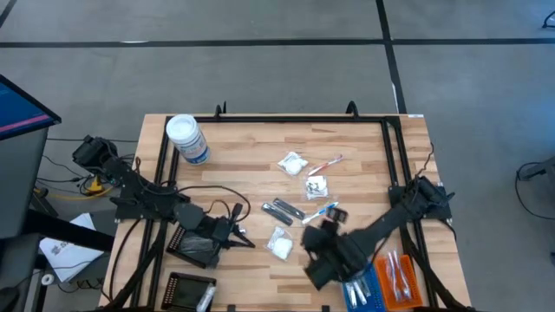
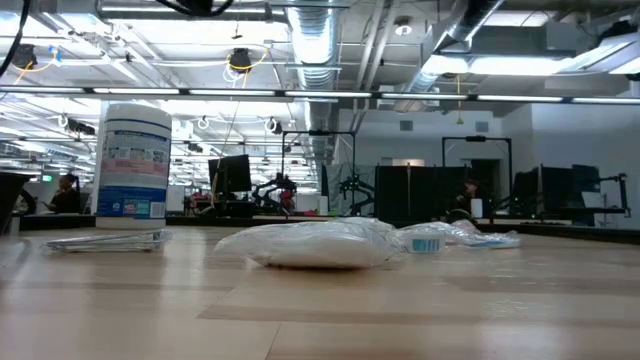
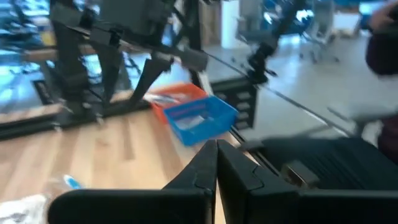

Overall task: Pick & Place Travel size toiletries
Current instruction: Put the light blue toothbrush into the orange bin

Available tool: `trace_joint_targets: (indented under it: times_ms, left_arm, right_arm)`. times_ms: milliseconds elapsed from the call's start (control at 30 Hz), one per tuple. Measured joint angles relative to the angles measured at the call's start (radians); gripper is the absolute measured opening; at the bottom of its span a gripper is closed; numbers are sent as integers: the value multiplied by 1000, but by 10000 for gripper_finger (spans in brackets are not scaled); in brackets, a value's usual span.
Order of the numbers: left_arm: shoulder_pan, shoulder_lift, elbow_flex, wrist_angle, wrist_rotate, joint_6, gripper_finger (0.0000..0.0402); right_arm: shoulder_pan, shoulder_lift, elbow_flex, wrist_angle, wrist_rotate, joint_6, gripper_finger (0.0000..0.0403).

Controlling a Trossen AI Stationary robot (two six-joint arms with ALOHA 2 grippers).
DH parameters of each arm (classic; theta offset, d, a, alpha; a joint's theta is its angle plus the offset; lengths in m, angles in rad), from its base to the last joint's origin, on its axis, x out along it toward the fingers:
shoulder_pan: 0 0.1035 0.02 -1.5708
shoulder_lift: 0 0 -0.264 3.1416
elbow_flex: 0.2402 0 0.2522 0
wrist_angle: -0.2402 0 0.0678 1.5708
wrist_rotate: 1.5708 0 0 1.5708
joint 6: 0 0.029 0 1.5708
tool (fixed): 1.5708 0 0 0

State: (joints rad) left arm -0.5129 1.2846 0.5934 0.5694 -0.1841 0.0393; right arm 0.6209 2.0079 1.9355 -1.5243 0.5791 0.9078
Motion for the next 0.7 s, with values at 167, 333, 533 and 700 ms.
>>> trace_joint_targets:
  times_ms: [167,333,533,700]
  left_arm:
    - [117,0,0,80,-2,-76,1]
    - [233,0,0,178,-8,-99,1]
    - [358,-16,1,383,27,-99,1]
    - [361,-20,0,369,121,-96,1]
  right_arm:
    - [-85,0,76,3,353,-187,120]
    - [-156,0,204,-22,681,-295,119]
    - [-187,-2,276,-47,826,-211,123]
    - [-185,-2,159,-45,799,-149,123]
